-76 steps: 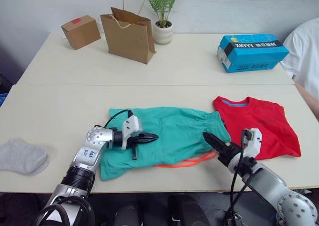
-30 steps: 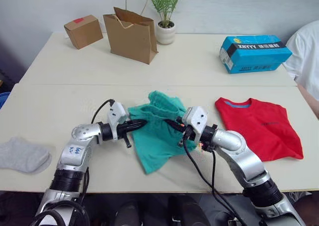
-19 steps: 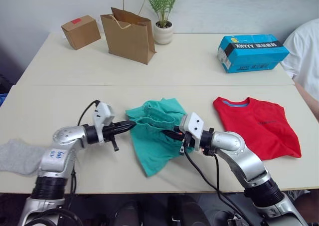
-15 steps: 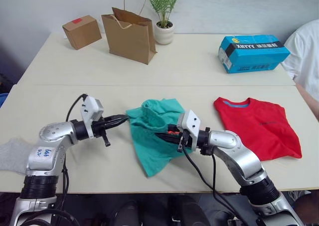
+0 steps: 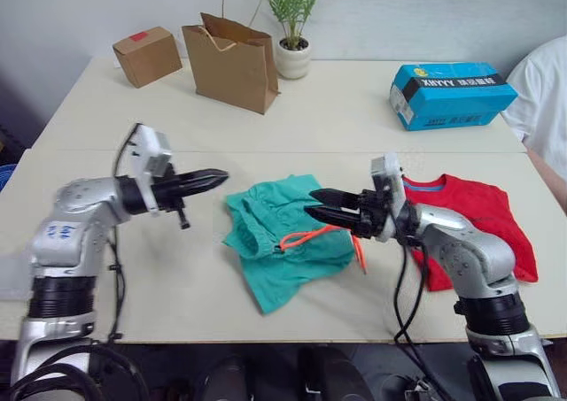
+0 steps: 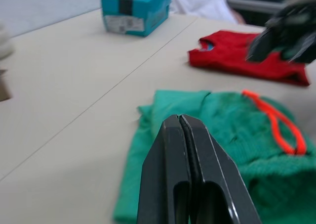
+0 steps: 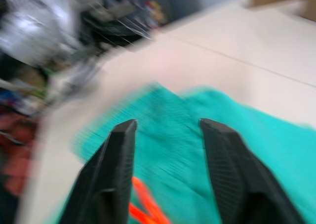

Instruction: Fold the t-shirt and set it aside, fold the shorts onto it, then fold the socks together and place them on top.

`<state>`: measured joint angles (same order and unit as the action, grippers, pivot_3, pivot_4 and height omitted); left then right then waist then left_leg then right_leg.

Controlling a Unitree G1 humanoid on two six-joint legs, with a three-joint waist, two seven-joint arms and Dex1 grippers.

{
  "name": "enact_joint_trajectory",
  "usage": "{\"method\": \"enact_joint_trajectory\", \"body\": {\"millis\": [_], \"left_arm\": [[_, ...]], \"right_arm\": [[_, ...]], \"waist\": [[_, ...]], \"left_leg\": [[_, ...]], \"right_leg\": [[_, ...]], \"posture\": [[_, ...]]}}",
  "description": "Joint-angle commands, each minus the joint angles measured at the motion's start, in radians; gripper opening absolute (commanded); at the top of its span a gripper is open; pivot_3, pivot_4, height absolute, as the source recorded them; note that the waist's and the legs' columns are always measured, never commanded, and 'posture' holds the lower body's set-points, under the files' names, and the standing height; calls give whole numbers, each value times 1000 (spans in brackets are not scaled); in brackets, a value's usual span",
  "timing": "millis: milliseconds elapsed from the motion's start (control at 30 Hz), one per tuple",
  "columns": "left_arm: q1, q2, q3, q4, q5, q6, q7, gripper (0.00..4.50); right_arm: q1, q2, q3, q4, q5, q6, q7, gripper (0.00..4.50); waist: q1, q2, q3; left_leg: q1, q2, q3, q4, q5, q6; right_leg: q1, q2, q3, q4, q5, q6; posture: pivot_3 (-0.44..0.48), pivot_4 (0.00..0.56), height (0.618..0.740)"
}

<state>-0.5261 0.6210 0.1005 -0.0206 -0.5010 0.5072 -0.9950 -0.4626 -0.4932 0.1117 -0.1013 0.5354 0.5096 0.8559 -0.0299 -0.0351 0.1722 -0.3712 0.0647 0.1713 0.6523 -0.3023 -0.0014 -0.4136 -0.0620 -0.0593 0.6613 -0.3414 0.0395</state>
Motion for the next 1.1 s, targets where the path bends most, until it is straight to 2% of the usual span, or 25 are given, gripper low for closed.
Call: {"method": "enact_joint_trajectory", "body": {"millis": [33, 100, 133, 233, 300, 400, 500, 567, 633, 733, 867, 1000, 1100], "left_arm": [[-4, -50, -117, -15, 58, 77, 77, 0], [38, -83, -182, -14, 101, 68, 103, 0], [60, -96, -211, -12, 131, 59, 124, 0], [116, -104, -239, -26, 143, 141, 167, 0], [151, -103, -244, -23, 182, 104, 199, 0], [175, -123, -184, -1, 190, 52, 263, 0], [201, -139, -165, -42, 159, -90, 199, 0], [207, -160, -146, -98, 84, -132, 128, 0], [172, -167, -126, -106, 43, -130, 95, 0], [85, -169, -121, -55, 41, -133, 76, 0], [-43, -199, -182, 81, 116, -157, 75, 0], [-118, -262, -259, 258, 211, -238, 73, 0], [-136, -350, -257, 388, 255, -252, 172, 0]], "right_arm": [[35, 40, 106, 77, -207, -236, -27, 846], [72, 63, 126, 85, -234, -270, -26, 137], [93, 69, 132, 84, -246, -277, -31, 59], [168, 64, 142, 53, -268, -286, -27, 59], [227, 46, 136, 7, -259, -286, -12, 59], [301, 14, 95, -70, -212, -271, 18, 59], [319, 11, 23, -138, -118, -178, -2, 59], [281, 18, -31, -181, -19, -76, -18, 59], [221, 7, -55, -190, 34, -31, 11, 59], [136, 23, -59, -112, 13, -47, 15, 59], [54, 68, 18, 77, -129, -155, -6, 59], [44, 113, 92, 207, -255, -268, -18, 59], [93, 108, 125, 174, -292, -298, -6, 59]], "waist": [[-2, 0, 0], [-4, 0, 0], [-6, 0, 0], [-4, 0, 0], [0, 0, 0], [2, 1, 0], [-1, 1, 0], [-2, 1, 0], [1, 1, 0], [3, 1, 0], [6, 1, 0], [4, 1, 0], [3, 1, 0]], "left_leg": [[0, 0, 0, 0, 0, 0], [0, 0, 2, -1, 1, -1], [1, 1, 2, -1, 1, -1], [1, 1, 3, -1, 1, -1], [1, 1, 2, 1, 1, -1], [5, 1, 1, 0, 0, -1], [5, 1, 0, 0, 0, -1], [5, 1, 0, -1, 1, -2], [4, 1, 0, -1, 1, -2], [3, 1, -1, 1, 1, -1], [3, 0, -1, 1, 1, -1], [1, 0, 0, 1, 1, 0], [-1, 0, 1, 1, 0, 0]], "right_leg": [[0, 0, 1, 0, 0, 0], [-1, 1, 2, 0, 0, 0], [-2, 1, 3, 1, 0, 0], [-2, 1, 4, 1, 0, 0], [-1, 1, 4, 2, 0, 0], [3, 1, 3, 1, 0, 0], [4, 1, 3, 2, 0, 0], [3, 1, 3, 2, 1, -1], [2, 1, 2, 2, 1, -1], [1, 1, 1, 2, 1, -2], [3, 1, 0, 0, 1, -1], [2, 1, 0, -1, 1, -1], [0, 1, 0, -1, 1, 0]], "posture": [[0, 150, 740], [0, 150, 740], [0, 150, 740], [0, 150, 740], [0, 150, 740], [0, 150, 740], [0, 150, 740], [0, 150, 740], [0, 150, 740], [0, 150, 740], [0, 150, 740], [0, 150, 740], [0, 150, 740]]}}
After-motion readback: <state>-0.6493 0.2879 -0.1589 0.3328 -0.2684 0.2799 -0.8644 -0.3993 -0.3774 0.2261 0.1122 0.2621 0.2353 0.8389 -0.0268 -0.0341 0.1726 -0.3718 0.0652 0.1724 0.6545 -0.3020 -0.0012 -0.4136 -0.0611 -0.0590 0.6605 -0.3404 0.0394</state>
